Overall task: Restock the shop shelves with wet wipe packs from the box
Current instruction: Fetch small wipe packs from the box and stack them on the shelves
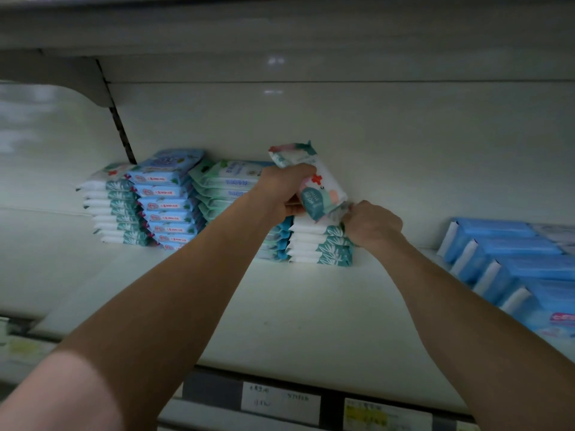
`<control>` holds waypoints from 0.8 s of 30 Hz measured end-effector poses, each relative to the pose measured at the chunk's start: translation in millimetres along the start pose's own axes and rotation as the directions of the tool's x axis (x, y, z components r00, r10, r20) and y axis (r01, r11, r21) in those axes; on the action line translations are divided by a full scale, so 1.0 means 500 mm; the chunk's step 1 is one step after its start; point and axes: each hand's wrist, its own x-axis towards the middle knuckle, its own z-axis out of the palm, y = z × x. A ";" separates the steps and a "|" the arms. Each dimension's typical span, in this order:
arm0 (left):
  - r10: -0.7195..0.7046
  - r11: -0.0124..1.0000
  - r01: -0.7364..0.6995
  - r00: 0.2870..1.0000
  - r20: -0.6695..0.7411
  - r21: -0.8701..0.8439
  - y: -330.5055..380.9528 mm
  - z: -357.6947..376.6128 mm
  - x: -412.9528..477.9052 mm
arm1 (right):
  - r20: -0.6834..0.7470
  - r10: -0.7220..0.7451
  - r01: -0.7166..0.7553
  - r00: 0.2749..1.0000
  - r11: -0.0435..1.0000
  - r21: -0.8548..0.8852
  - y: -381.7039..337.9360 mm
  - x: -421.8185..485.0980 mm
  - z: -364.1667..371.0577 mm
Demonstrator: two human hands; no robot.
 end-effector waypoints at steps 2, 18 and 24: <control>-0.007 1.000 0.007 1.000 0.018 -0.002 0.001 -0.003 0.000 | -0.047 0.023 -0.022 0.999 0.999 0.037 0.025 0.009 -0.025; -0.176 0.861 0.084 0.975 0.138 0.502 0.013 0.020 -0.007 | 0.228 -0.024 -0.222 0.973 0.134 0.966 0.043 0.003 -0.099; 0.335 0.421 -0.323 0.924 0.186 0.848 0.036 0.036 0.016 | 0.358 -0.007 -0.354 0.934 0.149 0.924 0.069 -0.006 -0.072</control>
